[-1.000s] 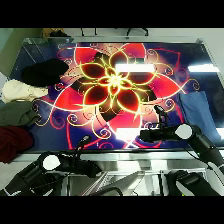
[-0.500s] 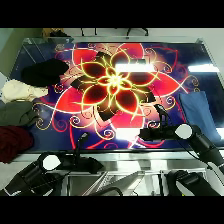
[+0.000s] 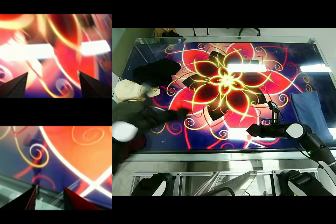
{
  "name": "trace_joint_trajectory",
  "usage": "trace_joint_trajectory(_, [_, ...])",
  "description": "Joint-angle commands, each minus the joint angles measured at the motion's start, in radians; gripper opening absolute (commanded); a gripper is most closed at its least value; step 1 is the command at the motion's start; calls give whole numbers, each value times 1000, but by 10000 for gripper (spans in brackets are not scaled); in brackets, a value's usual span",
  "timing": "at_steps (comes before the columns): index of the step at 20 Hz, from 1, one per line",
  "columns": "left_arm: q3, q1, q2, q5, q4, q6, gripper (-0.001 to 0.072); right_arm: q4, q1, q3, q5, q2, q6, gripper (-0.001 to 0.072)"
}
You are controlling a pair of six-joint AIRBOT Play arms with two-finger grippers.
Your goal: Fold the shirts.
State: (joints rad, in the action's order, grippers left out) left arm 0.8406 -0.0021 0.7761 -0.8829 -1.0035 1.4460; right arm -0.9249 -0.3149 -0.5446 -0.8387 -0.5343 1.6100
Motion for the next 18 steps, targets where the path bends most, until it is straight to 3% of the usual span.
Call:
trace_joint_trajectory(1, [294, 381, 224, -21, -69, -63, 694, 3, 1, 0, 118, -41, -34, 378])
trace_joint_trajectory(3, [446, 448, 410, -3, -69, -137, 694, 2, 1, 0, 174, -77, -44, 378])
trace_joint_trajectory(7, [770, 429, 824, 33, -94, -149, 694, 2, 2, 0, 183, -156, -43, 379])
trace_joint_trajectory(10, [999, 368, 1104, 30, -277, -146, 693, 2, 6, 0, 188, -199, -43, 379])
trace_joint_trajectory(14, [1185, 283, 1321, 122, -559, -117, 694, 3, 8, 0, 188, -229, -39, 381])
trace_joint_trajectory(18, [1199, 245, 1437, 288, -601, -110, 693, 6, 8, 0, 179, -229, -39, 386])
